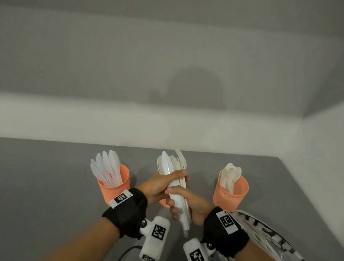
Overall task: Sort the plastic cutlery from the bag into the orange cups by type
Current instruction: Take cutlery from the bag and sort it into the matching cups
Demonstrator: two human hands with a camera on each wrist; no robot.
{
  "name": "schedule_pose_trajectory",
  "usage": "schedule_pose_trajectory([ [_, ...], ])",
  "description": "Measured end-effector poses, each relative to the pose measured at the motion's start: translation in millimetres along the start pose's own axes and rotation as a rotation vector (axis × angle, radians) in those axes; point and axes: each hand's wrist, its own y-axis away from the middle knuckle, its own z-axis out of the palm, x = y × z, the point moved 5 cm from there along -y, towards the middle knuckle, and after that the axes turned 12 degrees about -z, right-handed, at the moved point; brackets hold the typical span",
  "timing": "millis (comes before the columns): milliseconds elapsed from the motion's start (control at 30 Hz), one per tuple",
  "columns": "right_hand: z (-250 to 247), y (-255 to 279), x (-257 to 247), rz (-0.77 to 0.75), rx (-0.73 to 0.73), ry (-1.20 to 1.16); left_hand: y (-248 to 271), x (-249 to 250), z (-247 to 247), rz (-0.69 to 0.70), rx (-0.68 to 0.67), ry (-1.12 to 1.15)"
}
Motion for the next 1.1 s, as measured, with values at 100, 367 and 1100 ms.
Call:
schedule_pose_trajectory([
  [100,-10,-4,-6,-0.104,0.081,0.029,5,7,-14,0.098,0.235,0.024],
  [367,-29,-16,3,-0.246,0.216,0.166,8,9,-14,0.257,0.478,-0.178],
  [1100,-14,-23,16,-0.177,0.148,-0.014,19,1,-35,0.169,0.621,-0.157],
])
